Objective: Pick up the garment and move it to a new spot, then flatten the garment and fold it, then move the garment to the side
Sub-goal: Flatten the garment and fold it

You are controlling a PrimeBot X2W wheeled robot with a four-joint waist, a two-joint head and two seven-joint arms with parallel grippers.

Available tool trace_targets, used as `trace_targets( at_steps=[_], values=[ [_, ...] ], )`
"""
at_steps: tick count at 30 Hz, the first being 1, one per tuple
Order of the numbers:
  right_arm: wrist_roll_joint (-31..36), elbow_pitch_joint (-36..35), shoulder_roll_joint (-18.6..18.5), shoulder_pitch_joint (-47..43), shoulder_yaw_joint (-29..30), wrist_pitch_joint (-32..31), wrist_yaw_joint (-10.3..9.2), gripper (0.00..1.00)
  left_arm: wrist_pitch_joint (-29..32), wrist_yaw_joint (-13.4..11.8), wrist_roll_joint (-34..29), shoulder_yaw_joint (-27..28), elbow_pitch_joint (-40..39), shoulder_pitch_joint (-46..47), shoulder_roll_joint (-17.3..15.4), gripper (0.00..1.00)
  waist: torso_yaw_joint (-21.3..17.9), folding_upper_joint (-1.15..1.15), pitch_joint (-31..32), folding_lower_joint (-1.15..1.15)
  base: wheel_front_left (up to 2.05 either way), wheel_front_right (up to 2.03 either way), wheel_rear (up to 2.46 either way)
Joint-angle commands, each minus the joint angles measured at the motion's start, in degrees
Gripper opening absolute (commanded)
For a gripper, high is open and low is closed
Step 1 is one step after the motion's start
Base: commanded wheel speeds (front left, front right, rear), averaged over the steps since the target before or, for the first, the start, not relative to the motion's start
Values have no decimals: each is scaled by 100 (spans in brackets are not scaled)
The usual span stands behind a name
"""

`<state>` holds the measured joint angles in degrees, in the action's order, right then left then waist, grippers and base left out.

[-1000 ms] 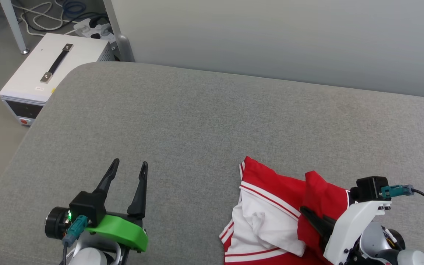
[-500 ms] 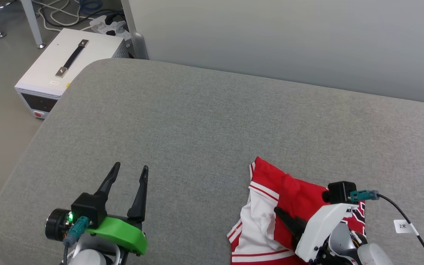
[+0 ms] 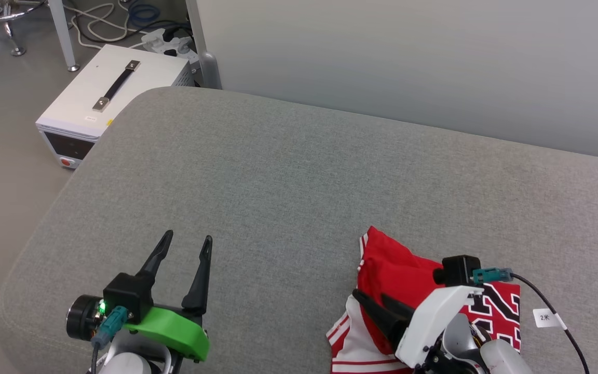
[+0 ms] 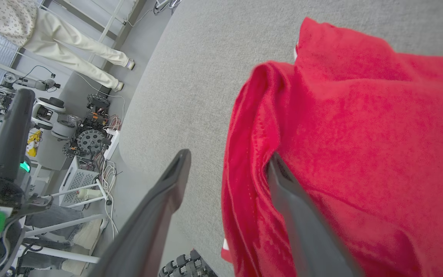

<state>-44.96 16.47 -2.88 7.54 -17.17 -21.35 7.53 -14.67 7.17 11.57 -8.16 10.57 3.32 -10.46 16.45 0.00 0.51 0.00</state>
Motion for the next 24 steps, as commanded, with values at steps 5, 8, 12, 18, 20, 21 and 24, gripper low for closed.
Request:
trace_targets(
  at_steps=[5, 8, 12, 18, 20, 21, 24],
  values=[
    [-254, -410, 0, 115, -231, -131, -4, 100, -33, 32, -13, 73, -36, -122, 29, 100, -102, 0, 44, 0, 0, 0, 0],
    [-180, -592, 0, 143, -137, -171, -4, 100, -33, 32, -23, 81, -57, -124, 37, 100, -172, 0, 42, 0, 0, 0, 0],
    [320, -878, 0, 261, 139, -273, -4, 100, -33, 32, -24, 58, -84, -122, 58, 100, -284, 0, 18, 0, 0, 0, 0],
    [1479, -1373, -529, 492, 408, -160, -4, 100, -33, 32, 4, 34, -132, -81, 126, 100, -443, 0, -46, 0, 0, 0, 0],
    [1775, -1491, -827, 536, 441, 12, -4, 100, -33, 32, 14, 32, -156, -61, 148, 100, -495, 0, -62, 0, 0, 0, 0],
    [1878, -1535, -955, 547, 452, 100, -4, 100, -33, 32, 19, 29, -166, -52, 159, 100, -513, 0, -66, 0, 0, 0, 0],
    [2203, -1640, -1382, 536, 535, 433, -4, 100, -33, 32, 53, 30, -214, -32, 196, 100, -592, 0, -89, 0, 0, 0, 0]
  ],
)
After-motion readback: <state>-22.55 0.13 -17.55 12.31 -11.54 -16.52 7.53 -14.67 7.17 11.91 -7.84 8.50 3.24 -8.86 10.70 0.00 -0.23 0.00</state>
